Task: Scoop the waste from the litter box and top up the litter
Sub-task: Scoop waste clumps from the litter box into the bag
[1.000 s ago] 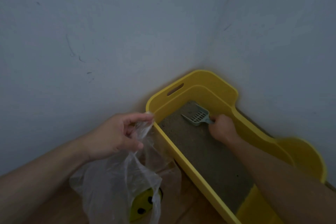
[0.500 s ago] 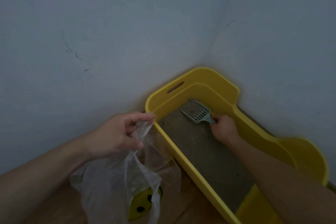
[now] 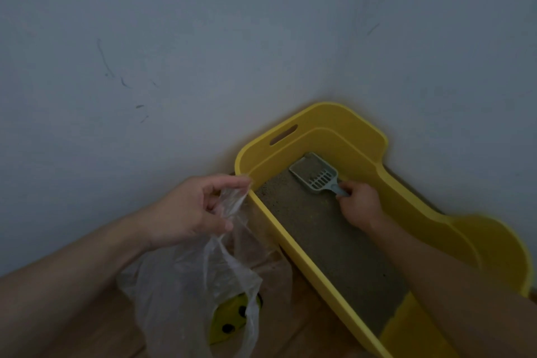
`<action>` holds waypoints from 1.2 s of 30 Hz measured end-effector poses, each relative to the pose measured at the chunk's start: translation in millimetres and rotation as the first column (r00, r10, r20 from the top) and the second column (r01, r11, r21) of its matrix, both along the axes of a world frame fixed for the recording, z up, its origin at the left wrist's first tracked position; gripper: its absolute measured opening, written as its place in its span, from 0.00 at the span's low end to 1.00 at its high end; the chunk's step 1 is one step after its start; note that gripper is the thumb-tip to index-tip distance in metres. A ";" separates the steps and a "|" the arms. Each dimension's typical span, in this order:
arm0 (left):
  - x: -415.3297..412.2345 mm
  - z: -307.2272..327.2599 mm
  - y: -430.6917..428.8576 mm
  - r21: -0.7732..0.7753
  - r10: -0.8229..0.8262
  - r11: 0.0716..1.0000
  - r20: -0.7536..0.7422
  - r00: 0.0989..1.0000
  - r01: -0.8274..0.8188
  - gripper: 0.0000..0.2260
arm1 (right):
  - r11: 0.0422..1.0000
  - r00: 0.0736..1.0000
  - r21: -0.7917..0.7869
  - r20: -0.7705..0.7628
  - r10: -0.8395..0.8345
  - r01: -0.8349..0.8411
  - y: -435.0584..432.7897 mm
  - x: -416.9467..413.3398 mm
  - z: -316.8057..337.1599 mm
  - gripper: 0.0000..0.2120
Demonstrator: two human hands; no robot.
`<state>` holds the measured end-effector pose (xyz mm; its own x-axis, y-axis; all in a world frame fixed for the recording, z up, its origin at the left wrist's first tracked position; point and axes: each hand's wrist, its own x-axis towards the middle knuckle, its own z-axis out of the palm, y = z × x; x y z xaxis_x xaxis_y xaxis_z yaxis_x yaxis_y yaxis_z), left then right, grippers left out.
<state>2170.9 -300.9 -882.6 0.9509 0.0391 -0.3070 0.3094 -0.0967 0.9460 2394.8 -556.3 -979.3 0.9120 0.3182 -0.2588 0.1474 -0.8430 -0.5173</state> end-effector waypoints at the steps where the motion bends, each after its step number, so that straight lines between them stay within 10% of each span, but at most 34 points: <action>1: -0.5 -0.8 -0.1 -0.007 -0.002 1.000 0.000 1.000 0.002 0.32 | 1.000 1.000 0.010 -0.007 -0.002 0.002 0.5 -1.1 -0.2 0.18; 36: -57.8 48.6 -4.8 0.267 -0.044 0.963 0.035 0.998 0.033 0.30 | 0.966 0.958 0.103 0.189 0.216 -0.238 -42.9 -122.0 144.3 0.16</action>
<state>2113.2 -305.8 -834.0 0.9647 0.0777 -0.2516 0.2626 -0.3575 0.8962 2272.8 -599.2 -834.9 0.8396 0.5412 -0.0471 0.4248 -0.7081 -0.5641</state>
